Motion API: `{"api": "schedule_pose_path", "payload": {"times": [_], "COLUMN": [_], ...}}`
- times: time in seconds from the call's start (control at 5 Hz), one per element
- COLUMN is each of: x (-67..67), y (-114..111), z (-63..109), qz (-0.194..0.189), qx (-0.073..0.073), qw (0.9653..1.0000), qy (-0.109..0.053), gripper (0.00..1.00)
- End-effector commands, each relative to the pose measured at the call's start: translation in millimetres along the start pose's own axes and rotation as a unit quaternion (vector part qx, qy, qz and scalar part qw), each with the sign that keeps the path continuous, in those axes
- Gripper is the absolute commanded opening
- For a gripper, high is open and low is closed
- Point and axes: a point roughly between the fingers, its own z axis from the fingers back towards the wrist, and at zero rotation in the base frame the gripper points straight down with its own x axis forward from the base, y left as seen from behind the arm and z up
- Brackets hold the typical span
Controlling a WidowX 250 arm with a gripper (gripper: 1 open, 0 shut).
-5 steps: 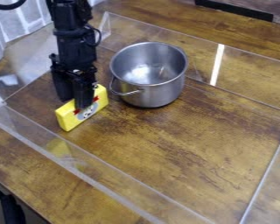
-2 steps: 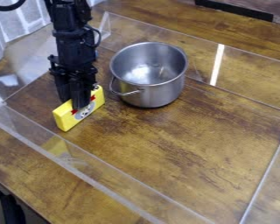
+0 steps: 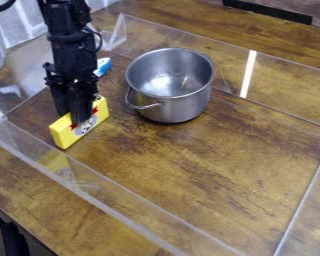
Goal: Move the yellow butter to the left side of the table
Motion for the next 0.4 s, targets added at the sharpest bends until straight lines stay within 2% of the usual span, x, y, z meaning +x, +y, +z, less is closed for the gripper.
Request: {"api": "schedule_pose_path", "payload": {"times": [0.0, 0.2], "x": [6.0, 6.0], "y": [-4.1, 0.8], "z": [21.7, 25.7], "qz": [-0.013, -0.026], "qx": [0.021, 0.025], "qw": [0.9991, 0.9988], "qy": [-0.035, -0.033], "gripper": [1.0, 1.0]}}
